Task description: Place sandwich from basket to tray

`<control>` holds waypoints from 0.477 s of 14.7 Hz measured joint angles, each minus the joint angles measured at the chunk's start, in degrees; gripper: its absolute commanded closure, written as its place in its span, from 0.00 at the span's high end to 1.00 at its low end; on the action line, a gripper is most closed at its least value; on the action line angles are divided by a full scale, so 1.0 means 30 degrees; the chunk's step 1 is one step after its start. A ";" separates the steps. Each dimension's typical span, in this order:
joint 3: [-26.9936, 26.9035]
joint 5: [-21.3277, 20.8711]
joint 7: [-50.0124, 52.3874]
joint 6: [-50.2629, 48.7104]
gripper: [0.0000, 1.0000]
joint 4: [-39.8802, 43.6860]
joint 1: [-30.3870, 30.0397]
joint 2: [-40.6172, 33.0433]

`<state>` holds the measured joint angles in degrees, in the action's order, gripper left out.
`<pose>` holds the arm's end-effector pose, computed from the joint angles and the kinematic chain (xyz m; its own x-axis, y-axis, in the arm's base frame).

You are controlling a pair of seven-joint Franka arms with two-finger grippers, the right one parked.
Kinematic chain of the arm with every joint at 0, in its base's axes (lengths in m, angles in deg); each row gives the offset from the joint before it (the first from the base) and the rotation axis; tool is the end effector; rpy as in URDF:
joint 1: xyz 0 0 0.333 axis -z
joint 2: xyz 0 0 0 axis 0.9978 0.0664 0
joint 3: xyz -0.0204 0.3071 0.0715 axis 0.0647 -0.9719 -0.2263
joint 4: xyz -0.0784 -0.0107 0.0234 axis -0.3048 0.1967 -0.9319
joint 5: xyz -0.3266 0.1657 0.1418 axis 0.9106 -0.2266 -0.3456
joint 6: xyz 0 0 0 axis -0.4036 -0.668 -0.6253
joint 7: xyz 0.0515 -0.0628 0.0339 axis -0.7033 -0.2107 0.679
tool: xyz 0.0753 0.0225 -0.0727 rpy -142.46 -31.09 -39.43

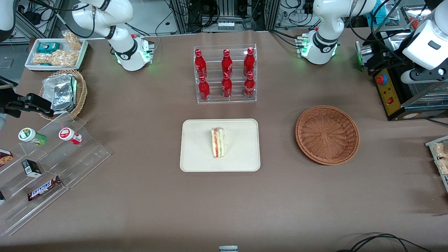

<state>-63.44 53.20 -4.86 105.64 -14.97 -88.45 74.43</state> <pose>0.5005 -0.0632 0.6693 0.9854 0.0277 -0.1681 0.0175 -0.9979 -0.0621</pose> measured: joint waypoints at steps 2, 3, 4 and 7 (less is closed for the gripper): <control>-0.0001 0.0000 0.0010 0.0013 1.00 -0.0007 -0.0071 0.0002; 0.0000 0.0005 0.0011 0.0049 1.00 -0.0010 -0.0075 0.0002; 0.0008 0.0011 0.0041 0.0115 1.00 -0.0011 -0.0075 0.0002; 0.0053 0.0031 0.0520 0.0534 1.00 -0.0025 -0.0075 0.0003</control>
<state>-63.28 53.30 -3.29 107.24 -15.05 -88.68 74.44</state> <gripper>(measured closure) 0.000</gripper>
